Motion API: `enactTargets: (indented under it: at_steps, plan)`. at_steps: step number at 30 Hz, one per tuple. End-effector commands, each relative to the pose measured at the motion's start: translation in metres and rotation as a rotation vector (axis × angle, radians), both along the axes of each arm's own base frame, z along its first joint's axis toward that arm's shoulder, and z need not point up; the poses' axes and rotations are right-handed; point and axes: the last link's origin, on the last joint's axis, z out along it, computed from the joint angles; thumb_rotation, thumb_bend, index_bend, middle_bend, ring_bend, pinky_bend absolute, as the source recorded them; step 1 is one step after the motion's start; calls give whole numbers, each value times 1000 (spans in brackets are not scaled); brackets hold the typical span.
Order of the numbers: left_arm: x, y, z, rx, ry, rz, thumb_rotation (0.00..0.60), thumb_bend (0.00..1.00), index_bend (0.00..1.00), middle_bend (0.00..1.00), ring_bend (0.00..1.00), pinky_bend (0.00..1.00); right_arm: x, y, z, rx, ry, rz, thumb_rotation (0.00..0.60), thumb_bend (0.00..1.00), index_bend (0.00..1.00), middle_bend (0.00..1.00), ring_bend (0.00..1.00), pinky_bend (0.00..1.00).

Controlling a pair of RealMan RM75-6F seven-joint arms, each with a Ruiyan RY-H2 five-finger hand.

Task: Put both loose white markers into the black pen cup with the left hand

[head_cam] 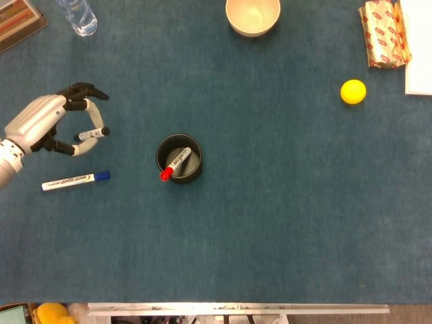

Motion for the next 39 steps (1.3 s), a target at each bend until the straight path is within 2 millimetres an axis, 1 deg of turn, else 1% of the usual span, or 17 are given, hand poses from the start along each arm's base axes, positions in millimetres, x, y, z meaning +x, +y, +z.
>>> enactTargets:
  at_steps: [1,7,15,25,28,33,39]
  plan:
    - [14,-3,3,-56,-68,15,600,323,572,206,95,163,0,0,-1,1,-1,1,600,130,207,303,158,317]
    - [33,-6,-5,-98,-142,10,600,322,570,206,95,163,0,-1,-1,2,-4,2,600,130,207,303,158,317]
    - [62,-5,-18,-150,-221,6,600,323,567,206,95,163,-2,-2,-1,4,-4,1,600,130,207,303,158,317]
    - [92,4,-40,-164,-260,-12,600,323,566,206,95,163,-7,-1,-2,9,-10,-9,600,130,207,303,158,317]
    - [101,6,-44,-168,-269,-13,600,323,566,206,95,163,-9,0,-1,3,-10,-13,600,130,207,303,158,317]
    - [110,7,-49,-180,-280,-9,600,323,566,206,94,163,-12,3,2,-6,-10,-22,600,130,207,303,158,317]
    - [116,4,-58,-200,-287,-1,600,323,566,205,94,163,-15,6,5,-14,-13,-28,600,130,207,303,158,317]
